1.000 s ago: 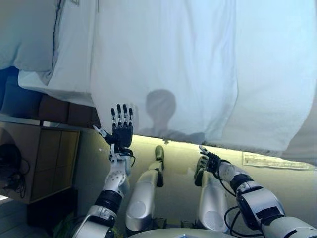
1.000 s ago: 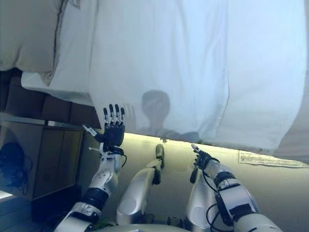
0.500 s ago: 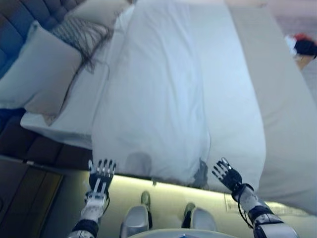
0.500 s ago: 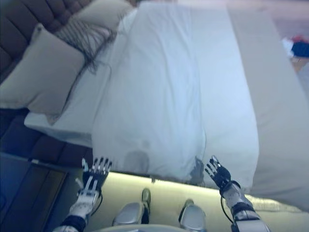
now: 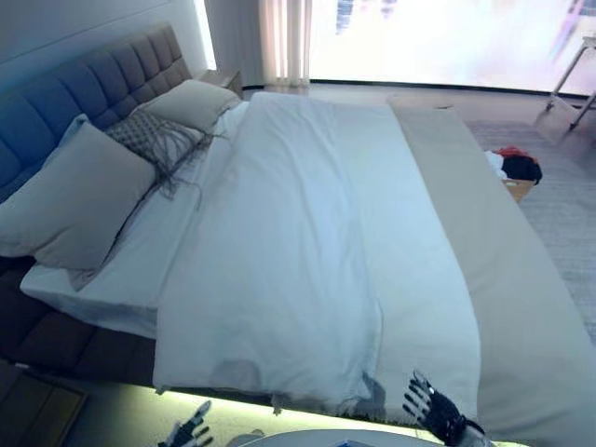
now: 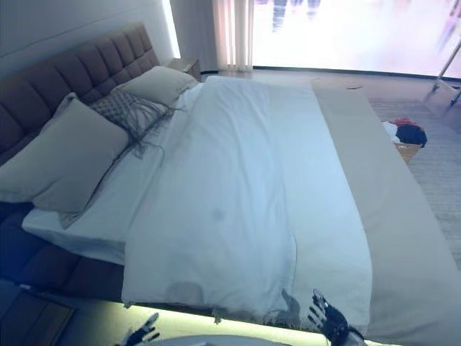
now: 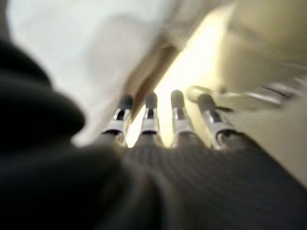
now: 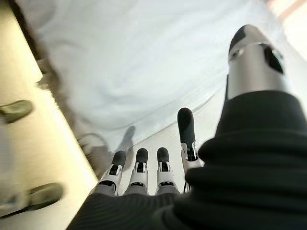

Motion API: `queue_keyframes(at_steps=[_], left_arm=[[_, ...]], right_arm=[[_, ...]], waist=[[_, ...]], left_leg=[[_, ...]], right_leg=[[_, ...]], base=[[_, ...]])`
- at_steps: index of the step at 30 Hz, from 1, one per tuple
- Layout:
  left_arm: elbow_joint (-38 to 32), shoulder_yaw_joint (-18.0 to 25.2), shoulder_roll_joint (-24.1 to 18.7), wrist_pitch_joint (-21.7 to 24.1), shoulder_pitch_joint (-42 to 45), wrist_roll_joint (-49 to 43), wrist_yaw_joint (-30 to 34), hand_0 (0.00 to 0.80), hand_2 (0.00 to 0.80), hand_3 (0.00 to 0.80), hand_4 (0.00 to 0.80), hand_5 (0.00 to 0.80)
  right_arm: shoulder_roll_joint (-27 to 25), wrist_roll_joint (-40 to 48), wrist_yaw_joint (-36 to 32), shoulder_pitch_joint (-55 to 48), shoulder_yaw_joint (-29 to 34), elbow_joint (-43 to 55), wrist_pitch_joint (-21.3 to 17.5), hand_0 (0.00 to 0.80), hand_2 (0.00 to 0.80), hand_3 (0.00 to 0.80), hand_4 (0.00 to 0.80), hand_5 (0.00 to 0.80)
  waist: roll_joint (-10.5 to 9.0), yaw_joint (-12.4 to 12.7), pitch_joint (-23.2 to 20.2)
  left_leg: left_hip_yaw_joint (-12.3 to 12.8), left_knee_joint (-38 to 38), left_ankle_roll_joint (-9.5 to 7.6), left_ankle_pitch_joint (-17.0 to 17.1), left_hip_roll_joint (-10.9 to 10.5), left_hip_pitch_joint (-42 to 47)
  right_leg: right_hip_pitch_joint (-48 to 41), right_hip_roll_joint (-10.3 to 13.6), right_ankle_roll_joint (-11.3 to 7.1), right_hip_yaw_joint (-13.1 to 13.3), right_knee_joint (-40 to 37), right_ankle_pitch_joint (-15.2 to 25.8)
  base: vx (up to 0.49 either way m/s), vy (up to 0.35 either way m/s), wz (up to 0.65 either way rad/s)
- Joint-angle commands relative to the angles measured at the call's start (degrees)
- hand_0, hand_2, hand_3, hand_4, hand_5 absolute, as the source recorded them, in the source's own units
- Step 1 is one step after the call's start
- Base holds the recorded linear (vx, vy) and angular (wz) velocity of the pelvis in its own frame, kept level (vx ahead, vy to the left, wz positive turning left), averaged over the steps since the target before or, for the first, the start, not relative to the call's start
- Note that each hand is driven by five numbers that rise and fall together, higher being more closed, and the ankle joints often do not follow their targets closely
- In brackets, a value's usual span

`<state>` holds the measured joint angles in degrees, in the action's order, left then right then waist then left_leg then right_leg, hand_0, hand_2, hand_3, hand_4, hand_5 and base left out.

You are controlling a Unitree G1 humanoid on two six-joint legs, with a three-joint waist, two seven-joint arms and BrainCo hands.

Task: Make the bed neatly

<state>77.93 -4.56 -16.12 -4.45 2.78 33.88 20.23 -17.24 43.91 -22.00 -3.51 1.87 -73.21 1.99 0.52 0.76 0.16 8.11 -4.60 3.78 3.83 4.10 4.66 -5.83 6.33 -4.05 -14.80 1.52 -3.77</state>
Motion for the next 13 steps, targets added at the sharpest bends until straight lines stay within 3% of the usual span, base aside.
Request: queue_keyframes(at_steps=[1, 7, 13], left_arm=[[3.58, 3.29, 1.54, 0.03, -3.97, 3.74, -1.85, 0.000, 0.000, 0.000, 0.000, 0.000], [5.38, 6.41, 4.46, -1.08, -3.65, 6.07, -7.45, 0.000, 0.000, 0.000, 0.000, 0.000], [4.48, 4.12, 4.89, 0.23, -4.31, 3.16, -6.91, 0.000, 0.000, 0.000, 0.000, 0.000]], right_arm=[[3.26, -0.32, 1.57, 3.45, 2.46, -4.64, -1.11, 0.000, 0.000, 0.000, 0.000, 0.000], [5.79, -3.26, 7.87, 2.97, 1.61, -7.82, 0.17, 0.000, 0.000, 0.000, 0.000, 0.000], [6.02, -6.23, 7.24, 3.39, -1.26, -7.62, 0.07, 0.000, 0.000, 0.000, 0.000, 0.000]], waist=[[-0.81, -0.75, 1.84], [-0.95, -0.41, 1.81], [-1.23, 0.03, 1.76]], left_leg=[[-0.12, -0.40, 0.00, -3.57, -0.66, 2.14], [-0.44, -0.40, -0.65, -4.24, -1.07, 2.96], [-0.65, -0.40, -0.84, -4.47, -1.14, 3.37]], right_leg=[[-0.89, 1.14, -2.49, 1.53, -6.47, 7.88], [-1.55, 1.17, -2.12, 1.76, -6.12, 7.31], [-2.20, 1.25, -2.14, 1.26, -6.14, 7.11]], base=[[0.063, 0.020, -0.21], [0.058, 0.004, -0.05], [0.028, -0.002, 0.00]])
